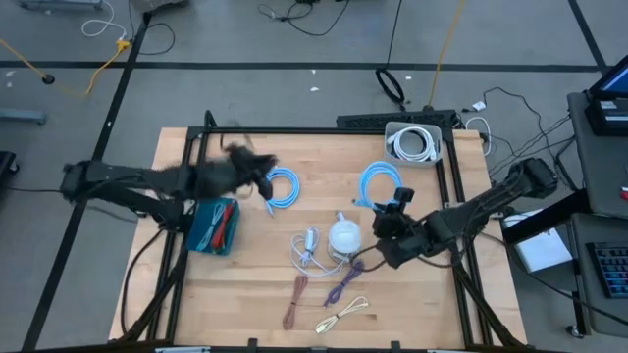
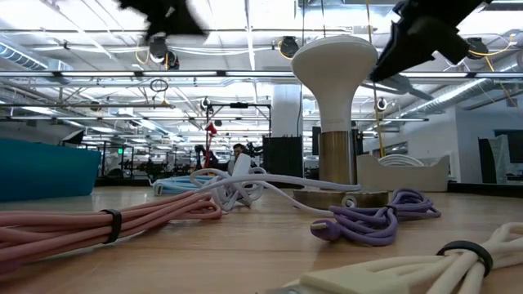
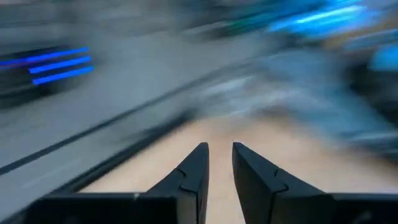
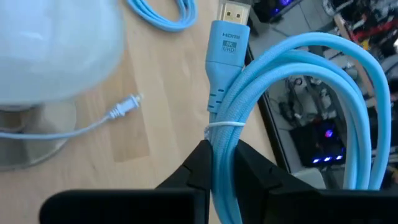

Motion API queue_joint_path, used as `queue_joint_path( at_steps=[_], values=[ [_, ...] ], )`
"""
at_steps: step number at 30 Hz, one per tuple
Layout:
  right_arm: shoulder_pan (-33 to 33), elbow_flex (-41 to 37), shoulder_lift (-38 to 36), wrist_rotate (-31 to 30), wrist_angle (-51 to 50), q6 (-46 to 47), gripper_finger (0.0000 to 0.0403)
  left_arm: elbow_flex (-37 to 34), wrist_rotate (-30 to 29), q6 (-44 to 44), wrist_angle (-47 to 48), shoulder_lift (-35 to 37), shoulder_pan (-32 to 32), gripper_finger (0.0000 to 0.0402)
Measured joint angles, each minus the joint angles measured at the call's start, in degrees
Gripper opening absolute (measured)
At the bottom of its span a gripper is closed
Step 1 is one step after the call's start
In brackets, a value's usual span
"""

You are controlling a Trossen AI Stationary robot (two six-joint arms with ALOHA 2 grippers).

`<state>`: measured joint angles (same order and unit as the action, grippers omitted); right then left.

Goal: Pick & Place USB Port
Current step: Put the right blue HDMI cable into the gray bin

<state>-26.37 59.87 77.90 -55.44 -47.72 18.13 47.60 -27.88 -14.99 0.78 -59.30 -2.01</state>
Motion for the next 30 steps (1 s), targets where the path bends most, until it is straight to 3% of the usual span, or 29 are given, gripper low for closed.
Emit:
queue_joint_path(
  at_steps=[1,3,7,10,15,18,23,30],
  values=[
    [0.0,0.39,1.04,-0.05,0.97,-0.98,0.0031,0.52,12.91,1.21,-5.47,0.41,-3.8,0.0072],
    [0.0,1.22,3.04,-0.15,2.36,-2.67,0.0031,3.25,30.44,-4.66,-9.75,0.26,-11.93,0.0072],
    [-0.52,4.31,7.14,-4.03,2.53,-5.92,0.0031,8.66,49.05,-14.62,-4.67,-4.66,-25.09,0.0072],
    [-0.76,7.77,10.19,-7.95,2.53,-10.18,0.0031,9.36,59.19,-17.88,-3.28,-11.28,-27.19,0.0072],
    [-0.35,13.08,13.66,-13.23,2.92,-17.36,0.0031,12.21,65.35,-17.71,-8.16,-21.77,-24.42,0.0073],
    [0.25,15.07,14.26,-13.68,3.13,-20.3,0.0031,15.92,65.49,-15.28,-7.94,-26.89,-22.07,0.0084],
    [1.25,15.37,13.67,-13.43,1.78,-21.12,0.0031,23.45,67.29,-11.41,-4.09,-29.59,-18.56,0.0156],
    [2.05,15.35,13.41,-13.45,1.85,-20.92,0.0031,28.1,63.4,-8.12,2.51,-29.62,-13.87,0.0263]
  ],
)
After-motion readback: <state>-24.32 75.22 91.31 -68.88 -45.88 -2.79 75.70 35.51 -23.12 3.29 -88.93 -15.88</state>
